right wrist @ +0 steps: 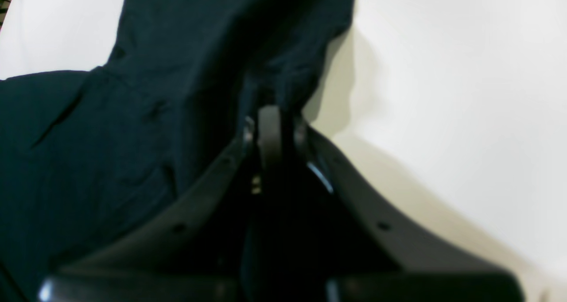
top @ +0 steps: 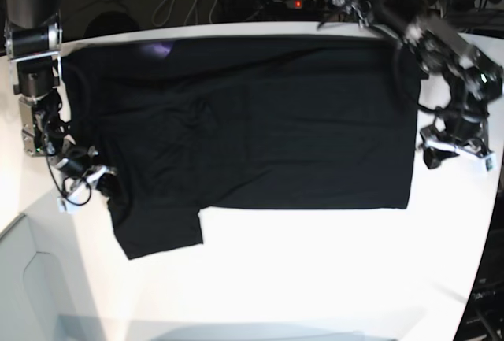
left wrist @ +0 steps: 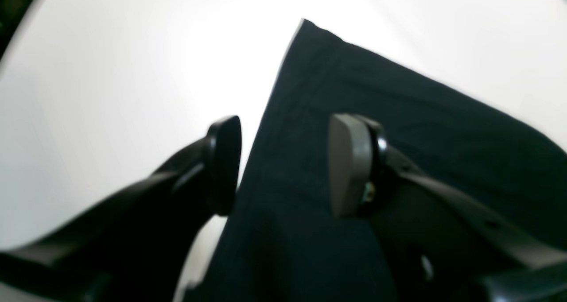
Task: Fold the T-shirt properly
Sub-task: 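Release the left gripper and move it along the shirt side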
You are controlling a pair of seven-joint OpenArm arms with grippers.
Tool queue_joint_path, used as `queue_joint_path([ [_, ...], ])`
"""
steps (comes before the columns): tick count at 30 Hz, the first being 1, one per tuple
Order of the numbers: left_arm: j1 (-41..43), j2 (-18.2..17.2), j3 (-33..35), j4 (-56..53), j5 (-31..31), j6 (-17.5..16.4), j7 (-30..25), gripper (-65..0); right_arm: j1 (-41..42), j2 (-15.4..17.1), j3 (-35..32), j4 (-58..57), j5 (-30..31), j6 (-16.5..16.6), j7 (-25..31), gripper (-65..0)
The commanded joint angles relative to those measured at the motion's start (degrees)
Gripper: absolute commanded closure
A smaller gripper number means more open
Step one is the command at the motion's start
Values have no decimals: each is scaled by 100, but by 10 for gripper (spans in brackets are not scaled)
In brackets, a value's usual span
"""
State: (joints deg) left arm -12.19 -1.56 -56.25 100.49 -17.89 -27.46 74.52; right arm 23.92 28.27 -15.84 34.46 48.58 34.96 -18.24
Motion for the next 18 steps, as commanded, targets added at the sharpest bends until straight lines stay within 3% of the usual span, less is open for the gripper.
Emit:
queue_joint_path([
  [1, -342, -200, 12, -295, -106, 17, -89, -315, -93, -18, -91, -66, -493, -72, -668, 0],
  [5, -1036, -762, -23, -2352, -106, 17, -406, -316, -102, -10, -91, -66, -493, -72, -668, 0],
  [11, -1529, -1474, 12, -4928, -114, 17, -1769, -315, -111, -1, -91, -66, -493, -72, -668, 0],
  [18, -1687, -1984, 12, -6440, -114, 25, -2885, -314, -120, -1, -91, -66, -493, -72, -677, 0],
])
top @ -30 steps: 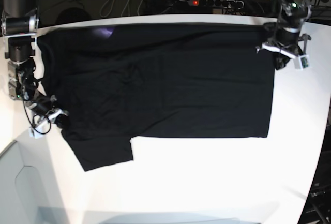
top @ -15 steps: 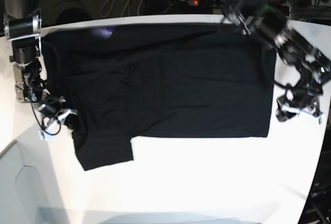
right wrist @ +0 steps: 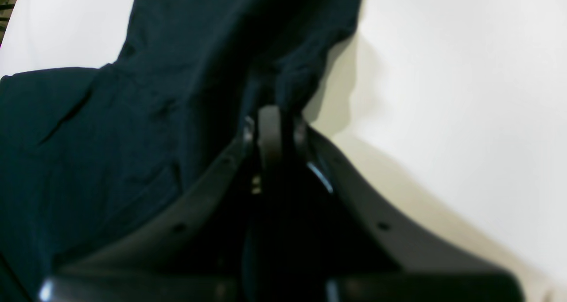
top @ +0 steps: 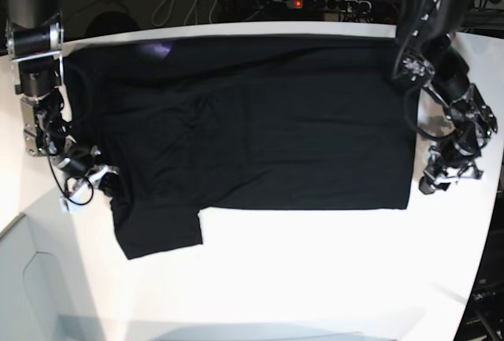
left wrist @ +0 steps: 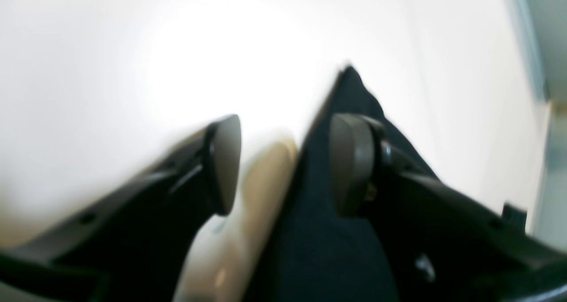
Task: Fold the T-shirt properly
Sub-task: 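Release the left gripper and move it along the shirt side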
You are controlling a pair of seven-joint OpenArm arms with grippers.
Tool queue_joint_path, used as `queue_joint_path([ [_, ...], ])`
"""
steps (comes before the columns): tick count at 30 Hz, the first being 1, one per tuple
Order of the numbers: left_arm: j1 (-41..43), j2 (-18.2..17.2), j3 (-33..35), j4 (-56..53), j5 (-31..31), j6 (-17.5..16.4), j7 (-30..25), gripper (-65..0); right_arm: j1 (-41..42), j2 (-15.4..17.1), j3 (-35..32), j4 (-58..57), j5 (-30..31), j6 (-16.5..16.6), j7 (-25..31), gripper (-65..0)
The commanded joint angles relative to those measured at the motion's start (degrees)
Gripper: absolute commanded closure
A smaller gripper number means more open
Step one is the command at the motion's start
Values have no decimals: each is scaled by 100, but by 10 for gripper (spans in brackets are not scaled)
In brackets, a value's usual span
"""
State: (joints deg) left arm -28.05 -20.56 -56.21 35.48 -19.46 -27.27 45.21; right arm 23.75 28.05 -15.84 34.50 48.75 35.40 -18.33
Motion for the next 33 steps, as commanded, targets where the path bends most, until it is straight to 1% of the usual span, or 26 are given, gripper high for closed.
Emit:
queue_joint_path([
  [1, -100, -85, 7, -1, 43, 6, -51, -314, -102, 21, -91, -70, -510, -116, -668, 0],
  [2, -100, -85, 7, -63, 43, 15, -121, -314, -102, 21, -91, -70, -510, -116, -668, 0],
  [3, -100, -85, 7, -98, 43, 111, -174, -314, -102, 21, -91, -70, -510, -124, -668, 0],
  [6, -100, -15, 7, -89, 17, 700, -235, -314, -93, 3, -91, -70, -510, -124, -677, 0],
  [8, -100, 117, 7, -89, -1, 885, -235, -314, -93, -5, -91, -70, -510, -124, -677, 0],
  [15, -170, 548, 16, -72, 43, 885, -227, -313, -67, -5, -91, -70, -510, -124, -677, 0],
  [19, -170, 706, 25, -63, 43, 902, -209, -313, -67, -5, -91, -70, -510, -124, -677, 0],
  [24, -144, 724, 623, -54, -1, 911, -235, -313, -76, -14, -91, -70, -510, -124, -677, 0],
  [27, -127, 715, 737, -54, -1, 911, -235, -305, -93, -14, -91, -70, -510, -124, -668, 0],
  [28, -100, 706, 746, -54, -1, 911, -235, -282, -93, -14, -91, -70, -510, -124, -668, 0],
  [29, -74, 706, 746, -45, -1, 911, -235, -243, -93, -14, -91, -70, -510, -124, -668, 0],
  [30, -65, 706, 737, -45, -1, 911, -235, -191, -93, -14, -91, -70, -510, -124, -668, 0],
  [32, -56, 697, 719, -45, -1, 911, -235, -44, -93, -14, -91, -70, -510, -124, -677, 0],
  [33, -47, 697, 746, -45, -1, 911, -235, 0, -93, -14, -91, -70, -510, -124, -686, 0],
])
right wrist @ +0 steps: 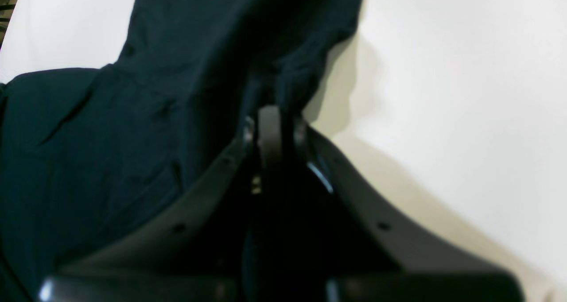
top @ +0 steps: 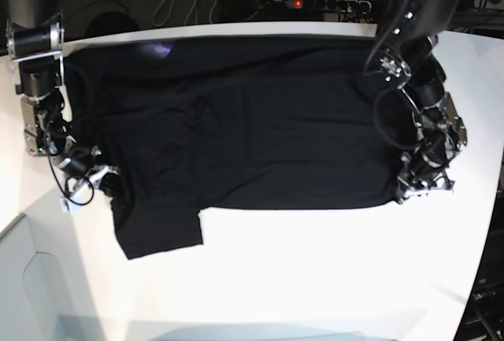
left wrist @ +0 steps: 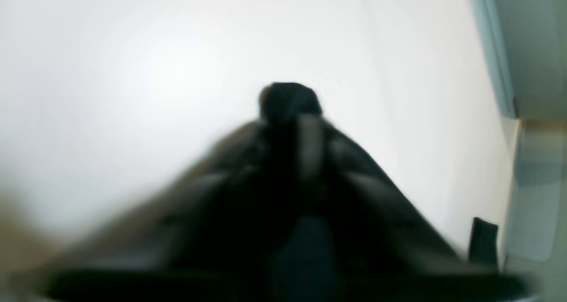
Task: Fold the T-shirt properly
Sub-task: 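Release the left gripper and move it along the shirt side, then grasp the shirt side edges with both grippers and fold lengthwise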
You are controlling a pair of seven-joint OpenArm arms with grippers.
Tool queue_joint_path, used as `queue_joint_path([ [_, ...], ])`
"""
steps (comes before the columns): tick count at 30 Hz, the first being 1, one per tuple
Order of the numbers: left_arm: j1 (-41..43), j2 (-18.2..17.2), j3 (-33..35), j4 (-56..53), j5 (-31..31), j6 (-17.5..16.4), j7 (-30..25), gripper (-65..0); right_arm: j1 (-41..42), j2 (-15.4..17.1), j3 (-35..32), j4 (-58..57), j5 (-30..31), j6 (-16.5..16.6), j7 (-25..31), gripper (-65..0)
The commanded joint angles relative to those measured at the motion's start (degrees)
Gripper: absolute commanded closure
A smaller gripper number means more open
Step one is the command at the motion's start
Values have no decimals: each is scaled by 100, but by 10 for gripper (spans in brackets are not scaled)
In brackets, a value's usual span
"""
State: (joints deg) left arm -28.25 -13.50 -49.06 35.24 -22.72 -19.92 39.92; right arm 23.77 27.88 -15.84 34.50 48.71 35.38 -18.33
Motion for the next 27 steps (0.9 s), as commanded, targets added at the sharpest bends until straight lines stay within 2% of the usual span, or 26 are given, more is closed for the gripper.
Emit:
queue_joint_path([
  [1, -28, -17, 31, -21, 334, 151, 294, 0, -96, 3, -82, -70, -506, -122, -686, 0],
  [3, -28, -70, 31, -12, 325, 151, 294, -18, -87, 3, -82, -70, -506, -122, -686, 0],
  [8, -80, -167, 31, -4, 316, 142, 294, -1, -52, 3, -56, -70, -506, -122, -686, 0],
  [13, -72, -132, 40, 814, 351, 159, 390, -1, 98, 3, -47, -70, -506, -122, -695, 0],
  [16, -72, -123, 40, 1095, 316, 168, 636, -1, 186, 3, -38, -70, -497, -122, -660, 0],
  [27, -107, -149, 40, 1465, 316, 186, 803, -1, 520, 30, -30, -70, -497, -122, -660, 0],
])
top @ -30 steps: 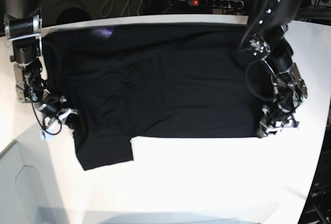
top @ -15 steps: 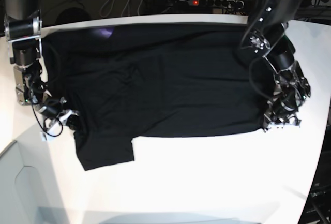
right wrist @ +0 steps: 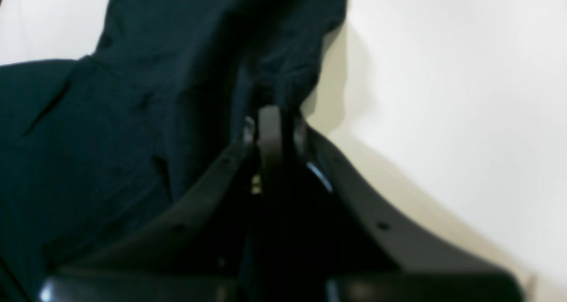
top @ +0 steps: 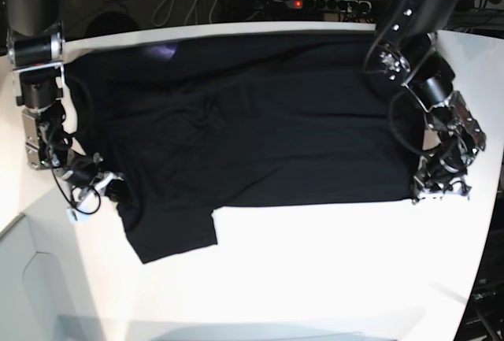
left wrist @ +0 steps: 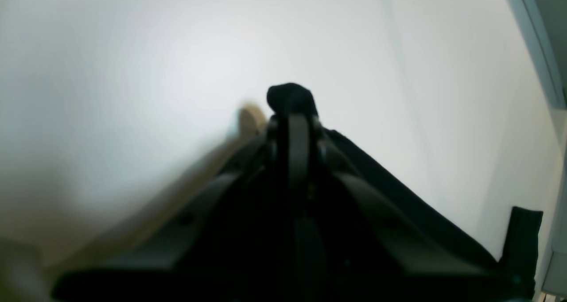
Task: Fold the T-shirt properly
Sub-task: 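Grasp the shirt side edges with both grippers and fold lengthwise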
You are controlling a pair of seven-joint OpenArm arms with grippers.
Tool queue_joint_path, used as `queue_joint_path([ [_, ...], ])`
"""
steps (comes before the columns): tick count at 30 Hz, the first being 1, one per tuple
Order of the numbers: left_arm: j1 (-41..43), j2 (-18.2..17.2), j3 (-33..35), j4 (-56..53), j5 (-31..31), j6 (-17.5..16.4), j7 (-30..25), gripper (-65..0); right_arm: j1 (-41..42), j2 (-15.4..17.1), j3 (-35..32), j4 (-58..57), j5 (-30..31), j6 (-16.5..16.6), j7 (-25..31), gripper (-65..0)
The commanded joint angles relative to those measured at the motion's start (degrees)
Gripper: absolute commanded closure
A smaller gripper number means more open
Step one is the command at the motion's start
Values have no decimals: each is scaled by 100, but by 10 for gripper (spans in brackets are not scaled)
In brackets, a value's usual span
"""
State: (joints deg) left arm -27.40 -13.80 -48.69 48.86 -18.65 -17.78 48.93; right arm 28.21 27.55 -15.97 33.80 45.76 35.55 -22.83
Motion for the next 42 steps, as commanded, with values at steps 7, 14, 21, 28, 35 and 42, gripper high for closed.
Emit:
queue_joint_path([
  [7, -271, -127, 3, 103, -47, -29, -123, 0, 217, 71, 291, 0, -202, -148, -227, 0],
  [14, -421, -136, 3, 103, -38, -20, -115, 0, 313, 142, 397, 0, -202, -148, -209, 0],
  [21, -456, -136, 29, 112, -38, -20, -123, 0, 384, 282, 423, 0, -185, -148, -201, 0],
  [28, -412, -180, 644, 762, -91, -55, -97, 0, 393, 317, 652, 185, -176, -148, -253, 0],
  [35, 247, 22, 926, 2072, -91, -72, -88, 0, -355, 414, 1557, 1521, -176, -148, -816, 0],
  [42, 1197, 154, 1181, 3224, -99, -72, -132, 0, -1366, 423, 2366, 2514, -193, -148, -1036, 0],
])
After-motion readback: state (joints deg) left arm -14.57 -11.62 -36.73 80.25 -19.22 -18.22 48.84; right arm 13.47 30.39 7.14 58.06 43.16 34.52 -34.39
